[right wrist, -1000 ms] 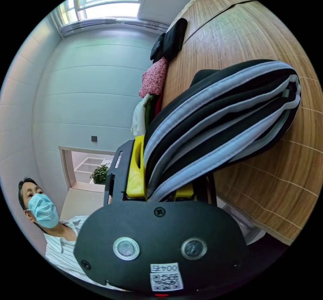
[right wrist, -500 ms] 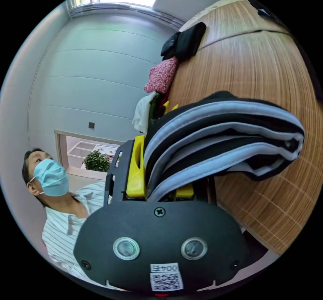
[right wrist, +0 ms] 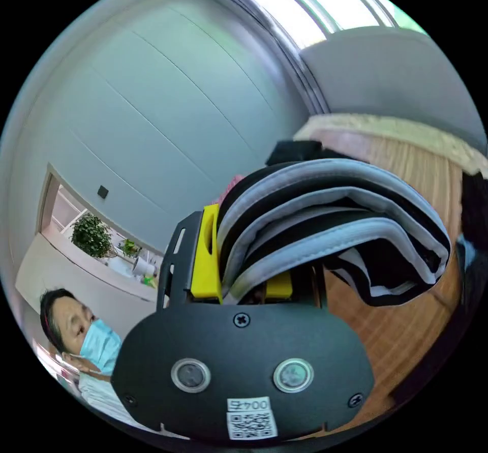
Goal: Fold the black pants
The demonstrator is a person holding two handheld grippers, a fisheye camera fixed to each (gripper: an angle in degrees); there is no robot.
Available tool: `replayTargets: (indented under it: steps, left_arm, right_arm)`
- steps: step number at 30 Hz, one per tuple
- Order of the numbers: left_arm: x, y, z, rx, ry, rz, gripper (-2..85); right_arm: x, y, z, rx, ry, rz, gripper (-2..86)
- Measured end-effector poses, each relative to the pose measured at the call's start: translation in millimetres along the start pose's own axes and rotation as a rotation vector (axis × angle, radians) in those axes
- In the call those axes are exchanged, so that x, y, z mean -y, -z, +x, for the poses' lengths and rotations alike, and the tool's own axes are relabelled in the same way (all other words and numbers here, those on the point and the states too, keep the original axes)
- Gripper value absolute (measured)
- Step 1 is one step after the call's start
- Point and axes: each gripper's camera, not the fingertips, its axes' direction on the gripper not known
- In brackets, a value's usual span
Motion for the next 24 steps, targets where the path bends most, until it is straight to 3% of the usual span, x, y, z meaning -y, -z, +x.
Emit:
replayTargets:
  steps: [3, 7, 11, 16, 24]
  left_arm:
    - [8, 0, 7, 0.003, 0.001, -0.002, 18.6]
    - [22, -1, 12, -0.019, 0.013, -0.014, 18.2]
    - [36, -2, 15, -0.016, 0.028, -0.039, 17.8]
    - [48, 1, 17, -0.021, 0.031, -0.042, 16.9]
    - [65, 7, 16, -0.033, 0.027, -0.041, 14.6]
  right_arm:
    - [61, -39, 15, 0.069, 0.035, 0.149, 13.3]
    - [95, -159, 126, 0.215, -0.208, 0.147, 14.0]
    - [41, -279, 249, 0.076, -0.488, 0.063, 13.5]
    - [-42, -269, 294, 0.157, -0.484, 0.304, 12.1]
    - [-81, -257, 255, 0.196, -0.361, 0.387, 9.7]
